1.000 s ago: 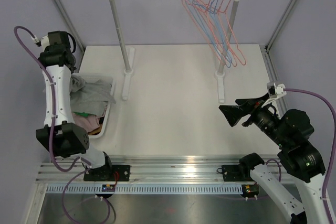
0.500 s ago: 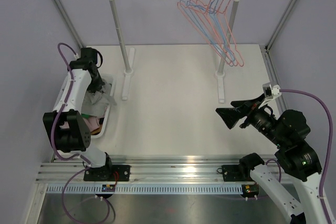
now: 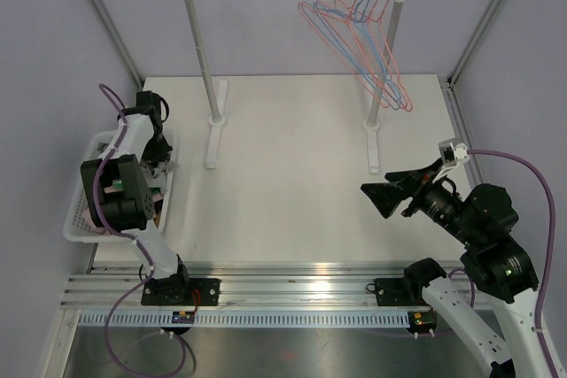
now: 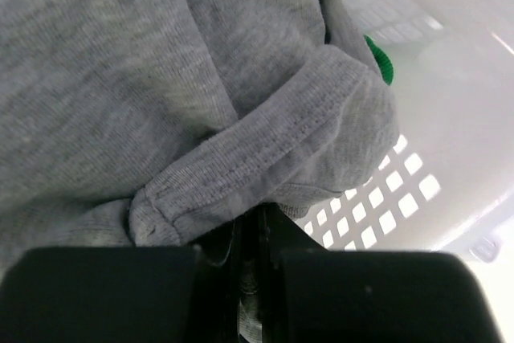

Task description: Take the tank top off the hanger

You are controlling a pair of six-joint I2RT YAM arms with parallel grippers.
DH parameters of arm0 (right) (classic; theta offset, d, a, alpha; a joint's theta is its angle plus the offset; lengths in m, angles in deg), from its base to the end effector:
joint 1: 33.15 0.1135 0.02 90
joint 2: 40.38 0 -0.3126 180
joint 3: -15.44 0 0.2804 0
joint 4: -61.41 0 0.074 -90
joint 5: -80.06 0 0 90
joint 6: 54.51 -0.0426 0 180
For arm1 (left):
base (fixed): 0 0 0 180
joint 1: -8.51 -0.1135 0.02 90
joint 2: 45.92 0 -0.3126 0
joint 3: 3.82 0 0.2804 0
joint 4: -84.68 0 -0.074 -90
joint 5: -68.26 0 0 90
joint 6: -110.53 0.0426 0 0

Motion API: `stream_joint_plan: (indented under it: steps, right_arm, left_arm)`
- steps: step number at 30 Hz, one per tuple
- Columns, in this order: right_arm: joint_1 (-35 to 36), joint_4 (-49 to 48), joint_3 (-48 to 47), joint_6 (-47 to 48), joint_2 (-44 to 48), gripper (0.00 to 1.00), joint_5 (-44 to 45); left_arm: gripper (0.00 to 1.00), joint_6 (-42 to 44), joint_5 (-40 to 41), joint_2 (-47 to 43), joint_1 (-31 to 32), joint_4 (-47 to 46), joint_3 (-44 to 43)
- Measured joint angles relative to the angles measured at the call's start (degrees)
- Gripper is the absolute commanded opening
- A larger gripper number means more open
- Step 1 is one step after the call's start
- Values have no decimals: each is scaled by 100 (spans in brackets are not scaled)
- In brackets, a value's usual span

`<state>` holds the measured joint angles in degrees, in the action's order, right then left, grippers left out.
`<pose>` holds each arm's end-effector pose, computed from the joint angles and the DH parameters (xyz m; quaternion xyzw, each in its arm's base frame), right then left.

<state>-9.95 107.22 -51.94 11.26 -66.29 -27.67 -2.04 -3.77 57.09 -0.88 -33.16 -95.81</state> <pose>0.0530 0.0368 0.4271 -0.0982 0.7255 0.3736 0.5695 0.3913 0.0780 0.2549 -0.2910 0.9331 0.1369 0.1612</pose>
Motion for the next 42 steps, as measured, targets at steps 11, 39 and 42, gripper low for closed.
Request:
stream_joint_plan:
  steps: [11,39,42]
  right_arm:
    - [0,-37,0,2,15,100,4]
    - [0,7,22,146,-66,100,28]
    - [0,74,2,151,-68,100,28]
  left_arm:
    - [3,273,-649,74,-92,-146,7]
    - [58,249,-2070,-1084,-26,-214,236]
    - [62,101,-2212,-1718,-210,-400,365]
